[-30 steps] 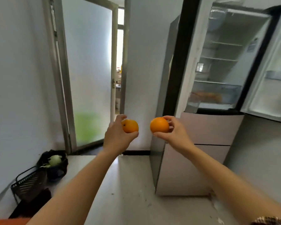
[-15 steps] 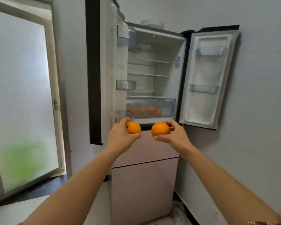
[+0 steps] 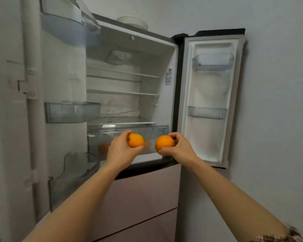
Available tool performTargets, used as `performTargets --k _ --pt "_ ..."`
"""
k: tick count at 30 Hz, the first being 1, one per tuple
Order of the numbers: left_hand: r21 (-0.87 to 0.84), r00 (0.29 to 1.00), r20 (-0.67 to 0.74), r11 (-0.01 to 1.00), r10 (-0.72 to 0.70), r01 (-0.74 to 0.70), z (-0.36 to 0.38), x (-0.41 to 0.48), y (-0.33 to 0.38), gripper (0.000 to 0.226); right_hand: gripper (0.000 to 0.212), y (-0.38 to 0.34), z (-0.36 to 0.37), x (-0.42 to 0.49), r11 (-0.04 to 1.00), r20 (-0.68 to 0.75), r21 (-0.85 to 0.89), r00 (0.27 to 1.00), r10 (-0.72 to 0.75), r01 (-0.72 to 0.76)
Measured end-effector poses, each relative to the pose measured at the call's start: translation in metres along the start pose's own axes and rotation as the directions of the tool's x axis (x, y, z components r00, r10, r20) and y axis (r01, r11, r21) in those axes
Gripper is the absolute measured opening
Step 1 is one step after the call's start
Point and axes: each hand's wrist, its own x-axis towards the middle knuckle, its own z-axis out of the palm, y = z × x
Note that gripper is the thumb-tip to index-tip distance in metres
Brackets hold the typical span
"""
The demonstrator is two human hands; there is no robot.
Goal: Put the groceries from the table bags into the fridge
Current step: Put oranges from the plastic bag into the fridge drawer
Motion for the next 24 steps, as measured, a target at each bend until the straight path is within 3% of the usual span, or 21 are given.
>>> performTargets --k 7,12,15,18,21,24 --pt "-0.045 0.998 -0.053 0.999 -0.022 0.019 0.056 0.116 -0.020 0.069 0.060 0.038 -0.006 0.138 1.000 -0.042 0.008 0.999 0.006 -0.006" --pt "0.018 0.996 -0.085 1.000 0.010 -0.008 0.083 0.199 -0.026 0.076 0.065 0.059 -0.002 0.237 0.997 0.011 0.024 0.997 -0.071 0.071" --pt "0.059 0.995 -0.078 0.996 -0.063 0.067 0.100 0.244 -0.032 0.073 0.063 0.077 0.001 0.294 0.996 0.047 0.005 0.994 -0.094 0.094" --pt "0.054 0.989 -0.038 0.988 -0.143 0.145 0.118 0.286 -0.041 0.036 0.061 0.091 0.007 0.351 0.997 0.102 -0.032 0.992 -0.071 0.075" --pt "0.149 0.981 0.034 0.972 -0.189 0.182 0.137 0.325 -0.061 0.047 0.058 0.107 0.021 0.404 0.993 0.174 -0.115 0.985 -0.021 0.041" --pt "0.286 0.957 0.123 0.933 -0.263 0.220 0.154 0.358 -0.080 0.041 0.047 0.122 0.036 0.440 0.963 0.303 -0.268 0.951 0.059 0.026"
